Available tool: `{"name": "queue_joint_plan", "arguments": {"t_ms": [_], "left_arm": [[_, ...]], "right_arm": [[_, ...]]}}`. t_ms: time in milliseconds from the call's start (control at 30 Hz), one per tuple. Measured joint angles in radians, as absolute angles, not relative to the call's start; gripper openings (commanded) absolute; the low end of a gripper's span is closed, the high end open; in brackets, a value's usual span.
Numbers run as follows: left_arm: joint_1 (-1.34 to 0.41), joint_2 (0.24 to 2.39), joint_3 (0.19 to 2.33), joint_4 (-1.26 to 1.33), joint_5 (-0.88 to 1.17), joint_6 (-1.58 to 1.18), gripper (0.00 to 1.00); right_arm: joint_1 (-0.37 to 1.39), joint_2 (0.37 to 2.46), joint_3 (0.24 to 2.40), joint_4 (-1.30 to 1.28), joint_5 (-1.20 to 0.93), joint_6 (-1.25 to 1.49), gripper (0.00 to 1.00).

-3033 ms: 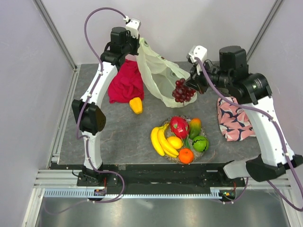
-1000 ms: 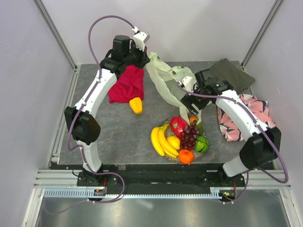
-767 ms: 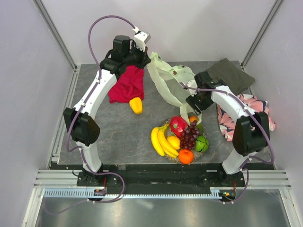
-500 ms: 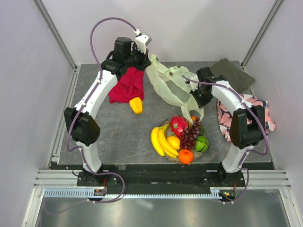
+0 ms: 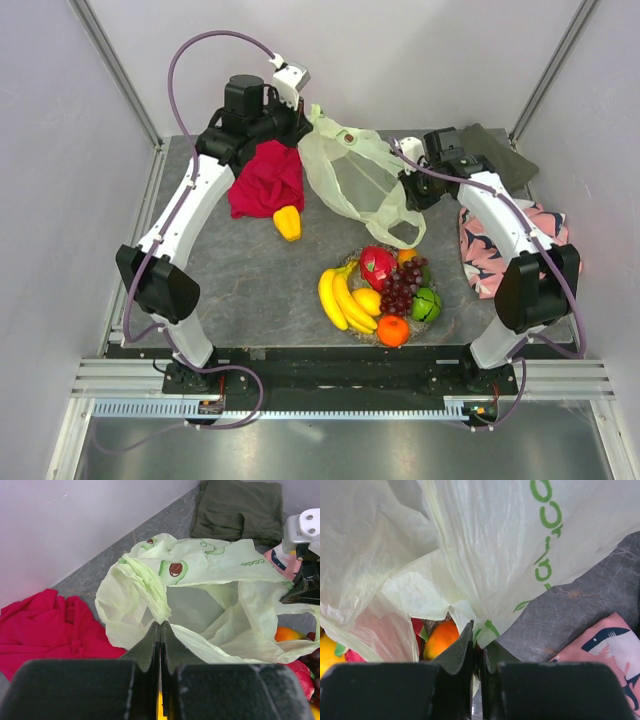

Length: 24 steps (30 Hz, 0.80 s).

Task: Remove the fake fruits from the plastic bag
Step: Adjust the plastic bag at the center of the board.

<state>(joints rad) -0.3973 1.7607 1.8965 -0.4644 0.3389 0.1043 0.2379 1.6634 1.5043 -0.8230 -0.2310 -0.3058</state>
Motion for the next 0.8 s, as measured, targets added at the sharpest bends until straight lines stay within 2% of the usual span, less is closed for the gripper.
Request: {"name": "queue_joint_plan", "arguments": {"t_ms": [33, 67, 100, 133, 200, 233, 267, 300, 333, 433, 567, 667, 800], "left_arm": [[-0.397, 1.759, 1.897, -0.463, 0.339, 0.104, 0.01], [-0.397, 1.759, 1.897, -0.462, 0.339, 0.104, 0.02], [-0.397, 1.759, 1.895, -0.463, 0.339, 0.104, 0.02], [-0.397, 1.759, 1.893, -0.464, 0.339, 0.104, 0.15], [-0.397, 1.761, 1.893, -0.466, 0.338, 0.105, 0.28], [-0.397, 1.761, 1.893, -0.467, 0.337, 0.109, 0.46], [-0.398, 1.761, 1.893, -0.469, 0.334, 0.111, 0.55], [-0.398, 1.761, 1.893, -0.47, 0.331, 0.117, 0.63], [-0.398, 1.761, 1.893, -0.471, 0.327, 0.122, 0.73], [-0.399, 1.76, 1.895, -0.482, 0.306, 0.126, 0.81], [-0.392, 1.706, 1.862, -0.504, 0.252, 0.144, 0.85], [-0.362, 1.627, 1.827, -0.524, 0.234, 0.147, 0.86], [-0.276, 1.531, 1.824, -0.529, 0.217, 0.142, 0.84]], "right_arm": [[0.238, 1.662, 1.498, -0.817, -0.231, -0.301, 0.17], [0.239, 1.662, 1.491, -0.809, -0.231, -0.294, 0.39], [0.238, 1.664, 1.488, -0.801, -0.229, -0.287, 0.51], [0.238, 1.666, 1.488, -0.796, -0.227, -0.276, 0.69], [0.238, 1.682, 1.505, -0.788, -0.216, -0.269, 0.76], [0.238, 1.699, 1.533, -0.793, -0.212, -0.27, 0.85], [0.238, 1.718, 1.576, -0.799, -0.211, -0.274, 0.94], [0.238, 1.729, 1.61, -0.799, -0.213, -0.272, 0.98], [0.238, 1.733, 1.642, -0.798, -0.216, -0.277, 0.98], [0.239, 1.712, 1.741, -0.778, -0.267, -0.278, 0.98], [0.291, 1.623, 1.789, -0.743, -0.368, -0.263, 0.98], [0.456, 1.571, 1.789, -0.728, -0.443, -0.258, 0.97], [0.679, 1.621, 1.791, -0.721, -0.572, -0.259, 0.87]]}}
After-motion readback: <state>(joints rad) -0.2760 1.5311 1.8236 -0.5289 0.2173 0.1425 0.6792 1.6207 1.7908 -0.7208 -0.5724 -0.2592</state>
